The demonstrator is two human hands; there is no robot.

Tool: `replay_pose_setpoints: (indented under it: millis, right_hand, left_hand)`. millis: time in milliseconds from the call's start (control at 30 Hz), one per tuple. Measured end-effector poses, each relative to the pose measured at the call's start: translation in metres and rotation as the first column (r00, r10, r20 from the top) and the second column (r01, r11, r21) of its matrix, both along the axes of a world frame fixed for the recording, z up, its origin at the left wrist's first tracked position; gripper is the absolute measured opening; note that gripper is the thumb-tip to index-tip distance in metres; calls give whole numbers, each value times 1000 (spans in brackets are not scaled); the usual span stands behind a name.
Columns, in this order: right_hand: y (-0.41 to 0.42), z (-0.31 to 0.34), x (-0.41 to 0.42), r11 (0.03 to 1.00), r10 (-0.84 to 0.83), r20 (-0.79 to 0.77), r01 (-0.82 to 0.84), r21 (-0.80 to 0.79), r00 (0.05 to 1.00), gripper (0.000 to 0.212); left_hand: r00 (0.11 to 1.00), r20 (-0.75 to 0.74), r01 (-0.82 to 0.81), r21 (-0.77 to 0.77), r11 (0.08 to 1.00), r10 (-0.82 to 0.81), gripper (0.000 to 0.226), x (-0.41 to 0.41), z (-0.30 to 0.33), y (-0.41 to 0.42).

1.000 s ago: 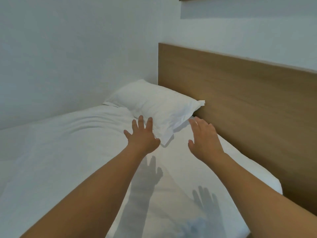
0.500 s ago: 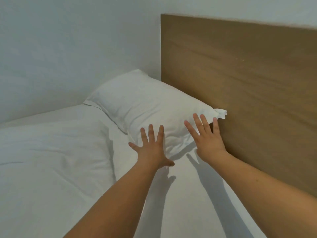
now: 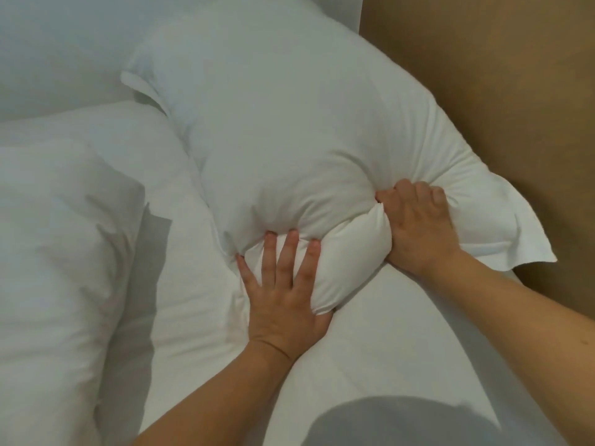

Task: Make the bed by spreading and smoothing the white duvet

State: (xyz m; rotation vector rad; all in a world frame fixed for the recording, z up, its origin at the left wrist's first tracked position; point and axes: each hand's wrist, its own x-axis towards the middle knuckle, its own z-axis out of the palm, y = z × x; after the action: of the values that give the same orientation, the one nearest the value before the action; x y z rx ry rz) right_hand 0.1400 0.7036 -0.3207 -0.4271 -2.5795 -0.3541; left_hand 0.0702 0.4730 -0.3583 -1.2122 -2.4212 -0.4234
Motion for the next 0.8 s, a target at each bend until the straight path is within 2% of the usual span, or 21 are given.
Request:
replay_pose_setpoints:
  millis: [133, 233, 300, 367, 467, 533, 600, 633, 667, 733, 800]
  right_hand:
    - [-7, 11, -2, 998, -53, 76, 55, -29, 996, 48]
    - [-27, 26, -6, 982, -152, 232, 173, -71, 961, 50]
    - [-45, 53, -3, 963, -226, 340, 262, -63, 913, 43]
    - [-67, 87, 10, 957, -213, 412, 274, -94, 886, 30]
    - [-121, 142, 47, 969, -161, 442, 227, -101, 882, 22]
    - [-164, 164, 77, 962, -137, 421, 221, -158, 897, 18]
    - [-199, 178, 109, 933, -163, 420, 278, -230, 893, 15]
    - [-211, 184, 125, 921, -181, 414, 302, -247, 892, 14]
    - [-219, 193, 140, 910, -203, 397, 322, -261, 895, 14]
    - [-234, 222, 161, 889, -264, 324, 359, -284, 909, 15]
    - [-252, 260, 167, 886, -304, 196, 353, -302, 932, 13]
  left_hand:
    - [999, -31, 10, -4, 1000, -11, 87, -1, 0, 0]
    - [1000, -24, 18, 34, 999, -17, 86, -2, -9, -6]
    - [999, 26, 25, 72, 997, -27, 81, -1, -8, -7]
    - [996, 80, 20, 82, 996, -26, 74, 1, 9, -9]
    - [964, 264, -70, 98, 993, 42, 60, 15, 47, -23]
    - [884, 449, -185, 76, 980, 132, 53, 35, 77, -48]
    - [820, 558, -205, 85, 975, 124, 26, 57, 114, -83]
    - [821, 566, -154, 105, 982, 69, 11, 65, 131, -99]
    - [841, 540, -77, 109, 991, 6, 10, 71, 151, -114]
    - [912, 403, 58, 67, 996, -80, 13, 71, 200, -138]
    - [963, 243, 110, 48, 993, -118, 15, 63, 257, -152]
